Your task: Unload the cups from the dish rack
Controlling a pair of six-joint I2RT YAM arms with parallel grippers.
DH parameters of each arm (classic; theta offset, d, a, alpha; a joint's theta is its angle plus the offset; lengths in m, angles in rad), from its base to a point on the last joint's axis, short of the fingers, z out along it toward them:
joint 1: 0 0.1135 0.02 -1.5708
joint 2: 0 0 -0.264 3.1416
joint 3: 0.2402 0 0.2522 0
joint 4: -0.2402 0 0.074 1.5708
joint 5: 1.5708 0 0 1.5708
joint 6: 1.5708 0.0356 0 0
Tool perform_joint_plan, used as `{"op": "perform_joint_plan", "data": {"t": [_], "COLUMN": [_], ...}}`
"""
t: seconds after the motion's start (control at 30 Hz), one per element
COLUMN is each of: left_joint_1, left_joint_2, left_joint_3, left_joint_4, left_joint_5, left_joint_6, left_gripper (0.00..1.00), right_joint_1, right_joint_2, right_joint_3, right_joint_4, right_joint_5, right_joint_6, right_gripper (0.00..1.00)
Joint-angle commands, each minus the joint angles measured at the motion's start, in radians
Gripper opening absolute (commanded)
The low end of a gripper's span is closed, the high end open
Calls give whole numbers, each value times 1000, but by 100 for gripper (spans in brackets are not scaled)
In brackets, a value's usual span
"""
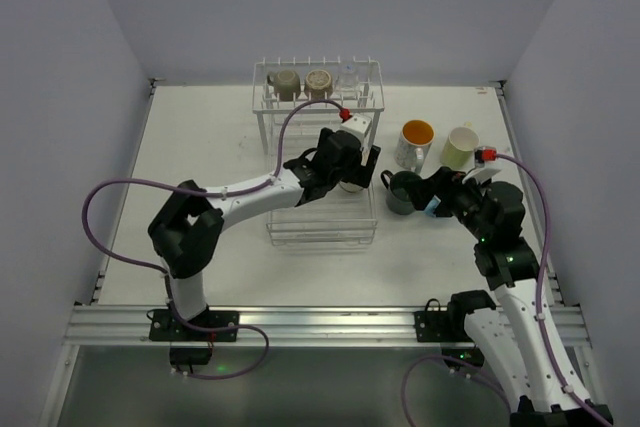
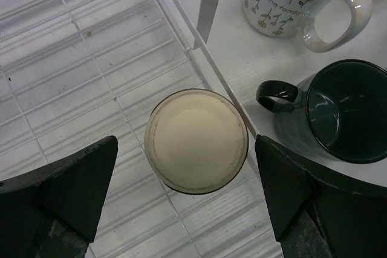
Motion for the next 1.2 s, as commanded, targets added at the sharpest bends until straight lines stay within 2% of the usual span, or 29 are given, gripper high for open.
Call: {"op": "perform_joint_plan", "data": {"t": [0.0,0.27,0.33,0.47,0.5,0.57,0.7,0.8,0.9,1.0,1.07,1.17], "left_joint_1": [-3,22,25,31,30,31,37,42,42,42,42,40], "left_joint_2": [34,102,102,88,82,61,18,-24,-102,-206,-292,-418], "left_joint_3": [75,93,87,58,52,29,-14,-49,-100,-160,-207,-276], "left_joint_4": [48,58,65,114,118,133,152,155,169,192,203,255], "left_joint_5": [-55,-15,-7,3,3,5,13,23,39,63,97,143], "left_joint_6": [39,31,30,30,30,31,23,11,0,-24,-53,-101], "left_gripper": [100,100,97,81,73,64,38,26,20,19,18,17], "right_joint_1": [3,3,1,1,1,3,1,4,10,44,69,173], "right_joint_2": [-11,-34,-34,-24,-24,-22,-27,-22,-4,12,21,59], "right_joint_3": [-1,-5,-7,-11,-15,-13,-4,4,-2,-33,-68,-97], "right_joint_4": [42,49,52,61,62,61,55,53,72,148,240,375], "right_joint_5": [-60,-62,-63,-71,-71,-68,-60,-72,-115,-150,-170,-164], "right_joint_6": [6,12,15,24,27,31,32,41,72,138,181,250], "right_gripper": [87,88,88,86,86,86,86,86,88,91,93,96]}}
